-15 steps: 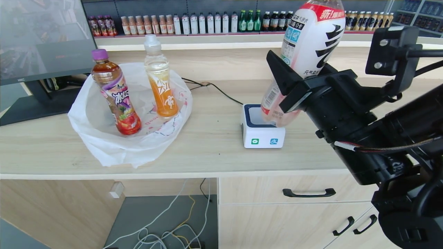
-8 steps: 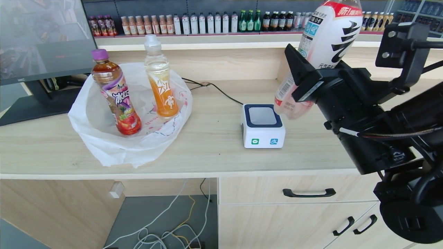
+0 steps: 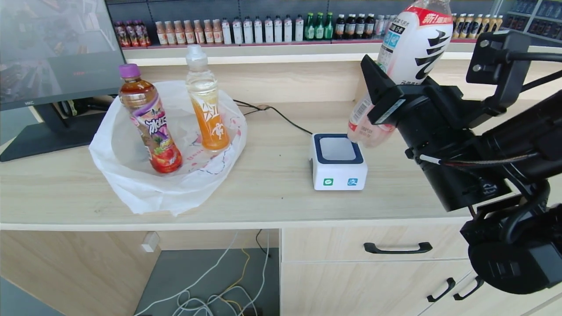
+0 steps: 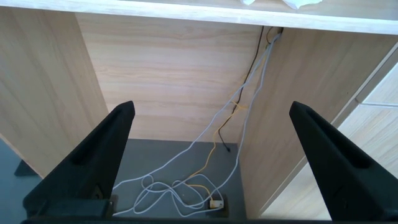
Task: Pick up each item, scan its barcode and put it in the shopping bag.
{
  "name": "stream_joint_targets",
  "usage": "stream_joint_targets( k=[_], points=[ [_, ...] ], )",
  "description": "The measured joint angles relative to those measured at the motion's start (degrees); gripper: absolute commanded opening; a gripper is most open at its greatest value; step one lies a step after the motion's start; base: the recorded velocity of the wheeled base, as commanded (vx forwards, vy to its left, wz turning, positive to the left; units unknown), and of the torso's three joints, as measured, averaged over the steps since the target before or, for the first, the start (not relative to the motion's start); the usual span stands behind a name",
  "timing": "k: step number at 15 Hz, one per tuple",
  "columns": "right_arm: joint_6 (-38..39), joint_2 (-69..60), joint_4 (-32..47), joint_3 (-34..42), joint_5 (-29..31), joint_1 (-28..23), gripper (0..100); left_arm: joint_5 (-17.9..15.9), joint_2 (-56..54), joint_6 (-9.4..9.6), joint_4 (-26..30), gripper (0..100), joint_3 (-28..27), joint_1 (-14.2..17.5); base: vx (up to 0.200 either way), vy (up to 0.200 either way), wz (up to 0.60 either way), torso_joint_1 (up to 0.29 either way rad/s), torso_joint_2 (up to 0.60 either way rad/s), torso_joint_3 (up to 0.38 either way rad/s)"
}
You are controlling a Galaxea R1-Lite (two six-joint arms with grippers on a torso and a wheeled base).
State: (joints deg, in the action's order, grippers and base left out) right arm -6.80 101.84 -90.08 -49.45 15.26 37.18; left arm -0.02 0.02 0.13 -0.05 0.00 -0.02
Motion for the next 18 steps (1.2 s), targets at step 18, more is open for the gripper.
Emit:
stream_joint_targets(
  k=[18],
  points=[
    [0.3, 4.0, 0.1, -1.5, -0.1, 0.1, 0, 0.0, 0.0, 0.16, 0.0, 100, 0.0, 0.0, 0.0, 0.156, 0.0, 0.003, 0.0, 0.002]
  ],
)
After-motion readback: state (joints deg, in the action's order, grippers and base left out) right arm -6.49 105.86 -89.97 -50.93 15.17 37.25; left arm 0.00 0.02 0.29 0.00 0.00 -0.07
